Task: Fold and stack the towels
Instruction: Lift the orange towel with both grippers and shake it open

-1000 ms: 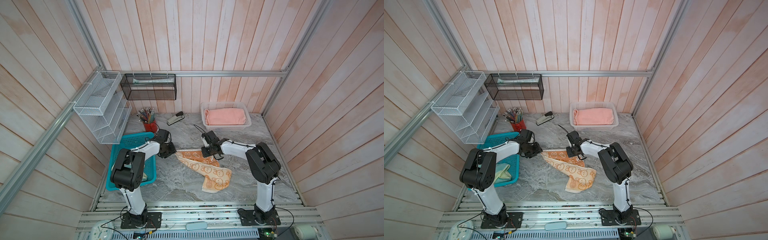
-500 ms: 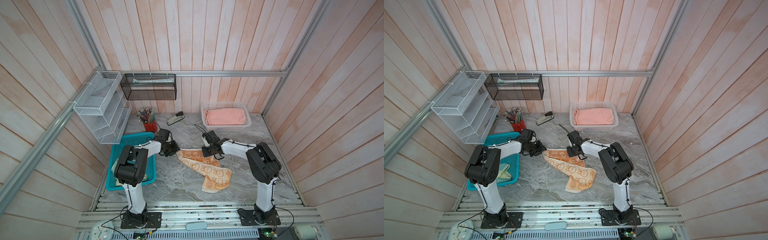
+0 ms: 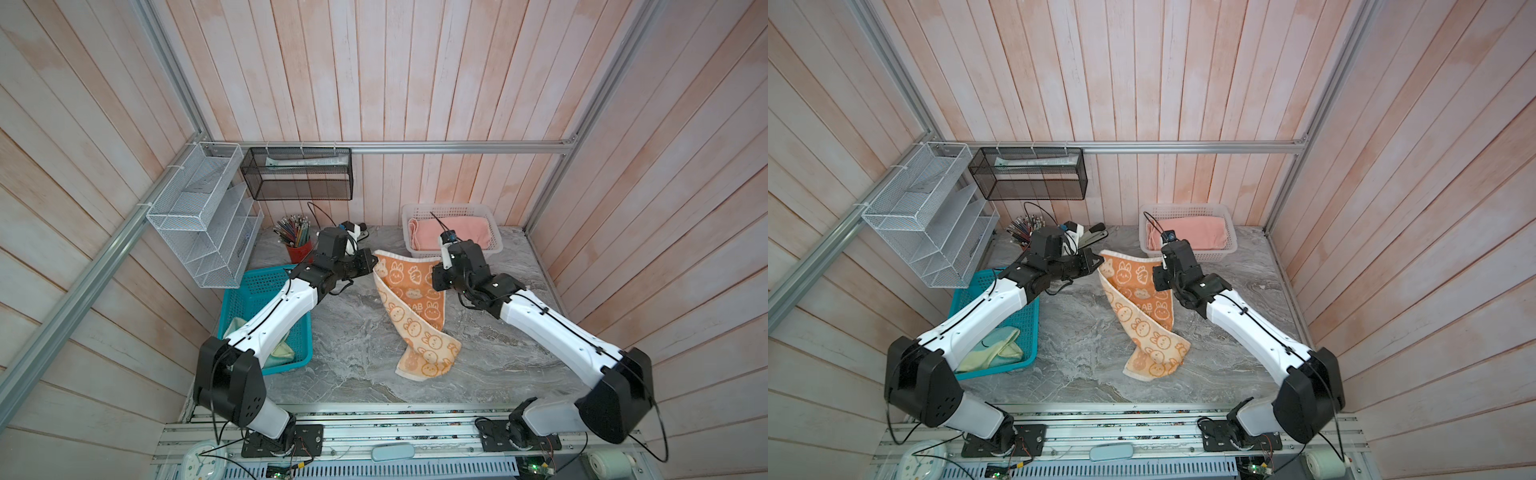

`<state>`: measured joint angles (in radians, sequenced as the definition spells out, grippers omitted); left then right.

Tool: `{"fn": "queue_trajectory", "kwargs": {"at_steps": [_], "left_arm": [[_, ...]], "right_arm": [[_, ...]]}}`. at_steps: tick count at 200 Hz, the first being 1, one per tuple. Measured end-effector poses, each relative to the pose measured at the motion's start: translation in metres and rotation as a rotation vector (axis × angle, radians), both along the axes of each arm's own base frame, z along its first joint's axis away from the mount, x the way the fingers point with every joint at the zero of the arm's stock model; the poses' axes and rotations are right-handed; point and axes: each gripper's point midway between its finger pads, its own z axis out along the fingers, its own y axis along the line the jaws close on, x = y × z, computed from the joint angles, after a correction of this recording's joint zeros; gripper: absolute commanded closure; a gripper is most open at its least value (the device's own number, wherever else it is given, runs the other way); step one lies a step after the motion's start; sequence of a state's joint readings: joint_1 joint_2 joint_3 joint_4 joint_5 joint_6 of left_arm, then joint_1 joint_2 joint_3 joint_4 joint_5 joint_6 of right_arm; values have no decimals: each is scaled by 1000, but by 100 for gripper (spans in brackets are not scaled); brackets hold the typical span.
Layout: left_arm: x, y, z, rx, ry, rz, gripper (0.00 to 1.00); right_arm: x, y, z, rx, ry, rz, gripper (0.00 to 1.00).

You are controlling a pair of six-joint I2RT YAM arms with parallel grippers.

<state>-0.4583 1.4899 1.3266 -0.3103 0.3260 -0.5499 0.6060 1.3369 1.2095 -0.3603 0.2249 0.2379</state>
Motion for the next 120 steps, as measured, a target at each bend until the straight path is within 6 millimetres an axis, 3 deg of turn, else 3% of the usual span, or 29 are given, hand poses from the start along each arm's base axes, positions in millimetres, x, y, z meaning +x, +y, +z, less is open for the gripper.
{"fn": "queue_trajectory", "kwargs": {"at_steps": [41, 73, 95, 120], "left_arm": [[-65, -31, 113, 15, -317, -107, 100], [-111, -31, 186, -36, -478, -154, 100], [-138, -24, 221, -104, -548, -192, 100], [-164, -22, 241, -174, -585, -251, 100]], "right_arm": [[-39, -39, 103, 102, -216, -49, 100], [-75, -62, 187, 181, -373, -52, 100], [-100, -75, 235, 230, -455, -33, 100], [-120, -78, 268, 266, -491, 19, 100]]}}
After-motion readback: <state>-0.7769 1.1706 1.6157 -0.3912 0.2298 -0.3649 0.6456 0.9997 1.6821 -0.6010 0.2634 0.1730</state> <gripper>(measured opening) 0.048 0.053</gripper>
